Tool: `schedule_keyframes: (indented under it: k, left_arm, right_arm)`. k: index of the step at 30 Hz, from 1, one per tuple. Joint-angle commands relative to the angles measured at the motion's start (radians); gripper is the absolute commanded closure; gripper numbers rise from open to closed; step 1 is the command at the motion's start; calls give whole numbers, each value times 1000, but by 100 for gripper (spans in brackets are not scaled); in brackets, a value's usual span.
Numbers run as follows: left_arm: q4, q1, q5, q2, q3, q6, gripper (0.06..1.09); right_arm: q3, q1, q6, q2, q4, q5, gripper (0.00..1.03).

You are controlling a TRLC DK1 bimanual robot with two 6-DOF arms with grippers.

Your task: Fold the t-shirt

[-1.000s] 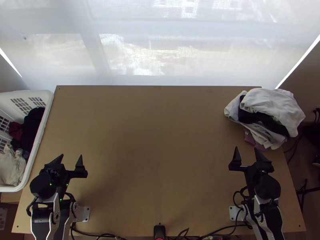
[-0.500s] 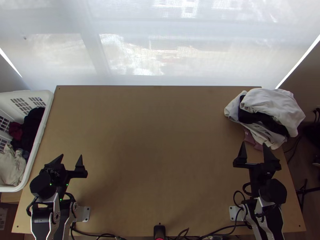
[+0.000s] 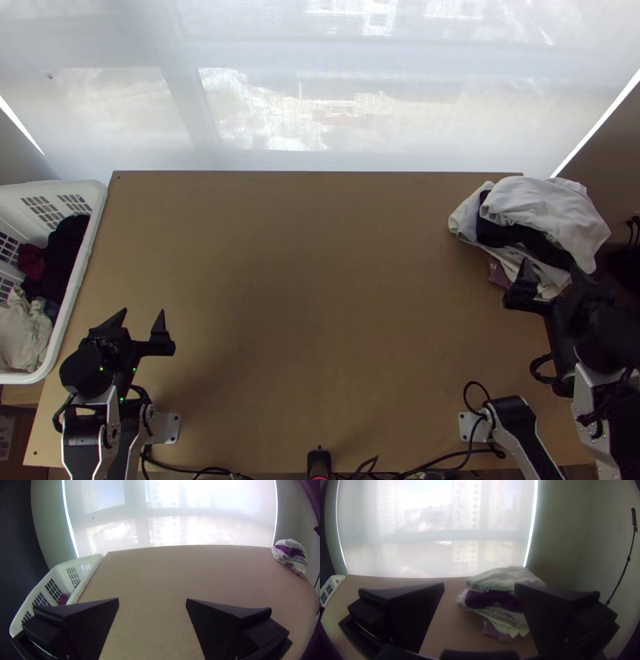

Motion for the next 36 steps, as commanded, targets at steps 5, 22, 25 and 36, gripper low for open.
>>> schedule_keyframes:
  k: [5,22,25,36]
  left_arm:
    - [-15,-30,-2,-3,6,101,11]
    - [176,53,-206,203,123,74,11]
    - [155,191,-206,516,328,-8,11]
    - [80,415,-207,1112,807,-69,10]
  right_arm:
    - [406,89,250,318,-518,19,5]
    - [372,102,250,326,-533,-20,5]
    - [371,104,250,329,-530,-20,5]
    - [397,95,239,332,-539,-20,5]
